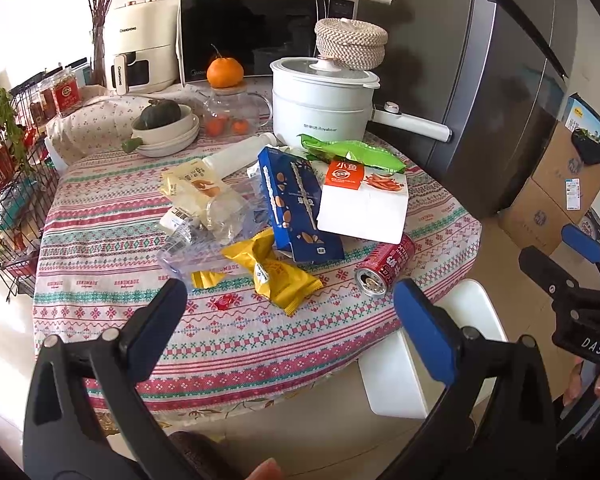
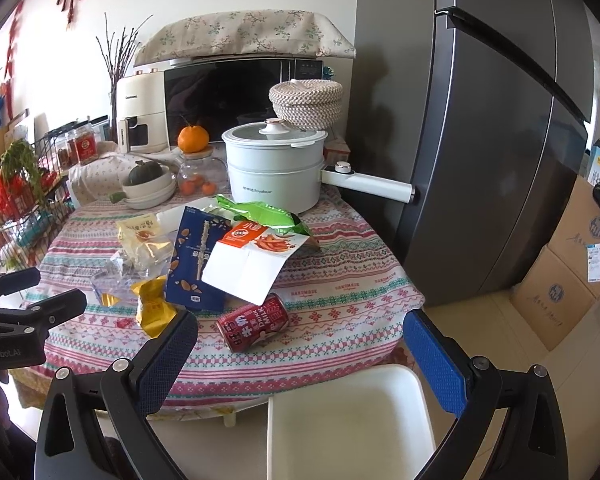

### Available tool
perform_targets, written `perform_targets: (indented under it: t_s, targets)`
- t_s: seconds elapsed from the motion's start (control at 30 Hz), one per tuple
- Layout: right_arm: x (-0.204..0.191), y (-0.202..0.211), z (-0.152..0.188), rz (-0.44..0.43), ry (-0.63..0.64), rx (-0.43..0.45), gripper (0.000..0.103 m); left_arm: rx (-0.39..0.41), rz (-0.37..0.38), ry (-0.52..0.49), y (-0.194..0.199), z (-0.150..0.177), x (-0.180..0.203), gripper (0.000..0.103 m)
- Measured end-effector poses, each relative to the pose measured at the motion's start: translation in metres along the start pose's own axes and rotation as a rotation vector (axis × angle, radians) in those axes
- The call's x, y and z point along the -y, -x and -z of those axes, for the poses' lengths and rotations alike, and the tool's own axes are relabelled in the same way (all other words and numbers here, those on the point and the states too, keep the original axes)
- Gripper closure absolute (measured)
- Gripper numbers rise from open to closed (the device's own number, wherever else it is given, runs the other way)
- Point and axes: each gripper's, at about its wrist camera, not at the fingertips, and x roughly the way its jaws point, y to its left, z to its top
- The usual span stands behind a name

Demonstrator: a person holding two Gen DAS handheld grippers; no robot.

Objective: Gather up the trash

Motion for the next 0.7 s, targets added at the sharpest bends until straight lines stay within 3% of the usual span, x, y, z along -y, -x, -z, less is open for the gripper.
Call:
perform_targets:
  t_s: [0.7]
  targets:
    - [-0.0025,0.0009,0.0023,-0.001,0.006,-0.002,0.0,0.0,-0.007,-0.004,-0.0009,-0.0023,0.0009,0.0]
